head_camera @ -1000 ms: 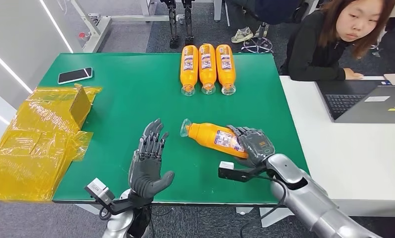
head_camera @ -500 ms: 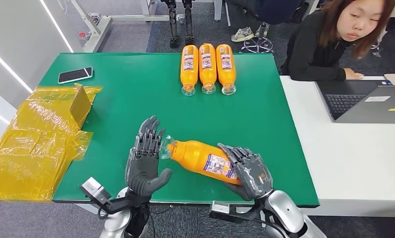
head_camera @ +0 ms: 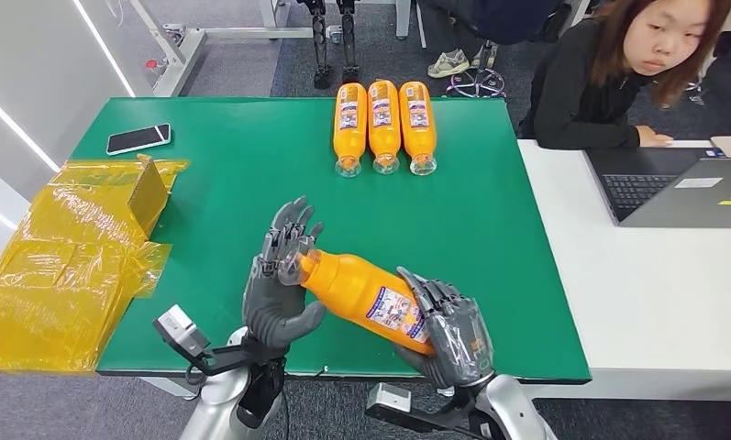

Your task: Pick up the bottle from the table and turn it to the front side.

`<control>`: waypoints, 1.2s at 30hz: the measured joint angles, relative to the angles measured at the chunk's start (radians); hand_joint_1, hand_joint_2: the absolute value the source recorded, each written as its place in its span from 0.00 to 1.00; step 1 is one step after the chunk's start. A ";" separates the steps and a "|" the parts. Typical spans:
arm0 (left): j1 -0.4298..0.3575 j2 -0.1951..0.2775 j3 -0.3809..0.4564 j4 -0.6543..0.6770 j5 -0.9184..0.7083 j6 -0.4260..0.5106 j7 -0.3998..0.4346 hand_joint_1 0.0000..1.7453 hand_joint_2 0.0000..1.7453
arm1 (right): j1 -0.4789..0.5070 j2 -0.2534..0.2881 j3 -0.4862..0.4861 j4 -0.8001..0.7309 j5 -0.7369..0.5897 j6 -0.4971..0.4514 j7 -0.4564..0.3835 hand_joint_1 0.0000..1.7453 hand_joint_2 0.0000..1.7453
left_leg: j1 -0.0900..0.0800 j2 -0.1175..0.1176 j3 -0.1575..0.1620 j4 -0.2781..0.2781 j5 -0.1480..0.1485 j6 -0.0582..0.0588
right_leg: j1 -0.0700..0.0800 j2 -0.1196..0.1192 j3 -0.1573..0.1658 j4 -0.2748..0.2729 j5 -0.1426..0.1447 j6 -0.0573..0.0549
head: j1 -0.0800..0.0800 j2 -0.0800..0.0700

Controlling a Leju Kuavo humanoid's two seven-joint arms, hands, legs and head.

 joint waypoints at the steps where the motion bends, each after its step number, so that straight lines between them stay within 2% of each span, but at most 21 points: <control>1: -0.003 -0.001 -0.006 0.002 0.009 -0.002 0.003 0.00 1.00 | 0.002 0.013 0.001 0.000 -0.012 -0.006 -0.010 1.00 1.00 | 0.000 0.000 0.000 0.000 0.000 0.000 | 0.000 0.000 0.000 0.000 0.000 0.000 | 0.000 0.000; 9: -0.028 0.000 -0.033 0.034 0.055 0.027 -0.001 0.00 1.00 | 0.009 0.079 0.035 0.020 -0.101 -0.025 -0.059 1.00 1.00 | 0.000 0.001 0.000 0.000 0.000 0.000 | 0.000 0.001 0.000 0.000 0.000 0.000 | 0.000 0.000; 21: -0.022 0.019 -0.040 0.020 0.106 0.026 0.016 0.00 1.00 | 0.024 0.118 0.056 0.114 -0.244 -0.011 -0.147 1.00 1.00 | 0.000 0.001 -0.001 0.000 0.000 0.000 | 0.000 0.001 0.000 0.000 0.000 0.000 | 0.000 0.000; 25: -0.014 0.025 -0.040 0.011 0.115 0.019 0.020 0.99 1.00 | 0.031 0.125 0.068 0.147 -0.265 -0.011 -0.163 1.00 1.00 | 0.000 0.001 -0.001 0.000 0.000 0.000 | 0.000 0.001 0.000 0.000 0.000 -0.001 | 0.000 0.000; 36: 0.012 0.035 -0.039 -0.012 0.123 0.004 0.021 1.00 1.00 | 0.031 0.131 0.076 0.181 -0.268 -0.012 -0.170 1.00 1.00 | 0.000 0.001 -0.001 0.000 0.000 0.000 | 0.000 0.001 0.000 0.000 0.000 -0.001 | 0.000 0.000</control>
